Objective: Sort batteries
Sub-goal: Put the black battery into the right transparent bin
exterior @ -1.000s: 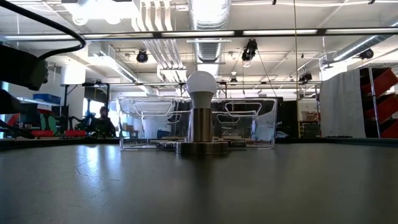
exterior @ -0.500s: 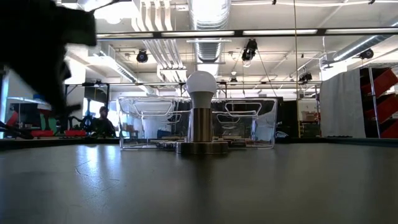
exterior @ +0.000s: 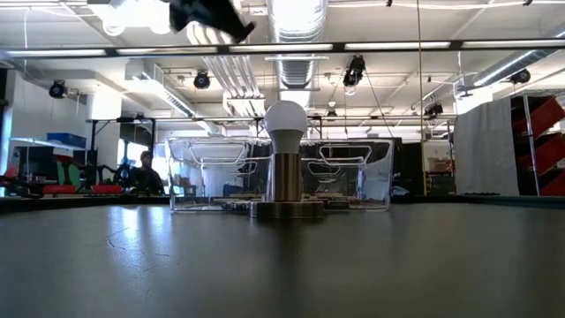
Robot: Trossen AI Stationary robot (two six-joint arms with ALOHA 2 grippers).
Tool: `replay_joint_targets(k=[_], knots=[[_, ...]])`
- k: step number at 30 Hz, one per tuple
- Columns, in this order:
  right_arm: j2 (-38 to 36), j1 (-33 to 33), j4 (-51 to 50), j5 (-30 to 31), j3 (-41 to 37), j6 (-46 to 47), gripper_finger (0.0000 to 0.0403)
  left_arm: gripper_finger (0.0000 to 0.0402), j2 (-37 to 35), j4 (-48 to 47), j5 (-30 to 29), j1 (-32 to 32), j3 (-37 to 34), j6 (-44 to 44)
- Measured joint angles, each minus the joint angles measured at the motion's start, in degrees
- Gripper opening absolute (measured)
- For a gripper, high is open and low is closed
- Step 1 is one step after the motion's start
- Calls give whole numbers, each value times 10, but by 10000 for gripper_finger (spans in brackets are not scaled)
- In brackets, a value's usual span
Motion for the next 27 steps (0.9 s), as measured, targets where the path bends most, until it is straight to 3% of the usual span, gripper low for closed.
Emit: replay_joint_targets(k=[5,9,16,21,27], knots=[[-4,7,83,-2,-16,-24,210,4,-8,68,13,56,56,129],[-15,13,142,-2,-27,-51,210,5,-19,154,70,95,69,175],[-37,21,210,-12,-106,-40,211,5,-10,335,180,116,42,179],[-69,38,319,-12,-208,-8,212,5,2,400,200,116,36,179],[-89,42,358,8,-296,14,209,6,3,466,202,117,38,198]])
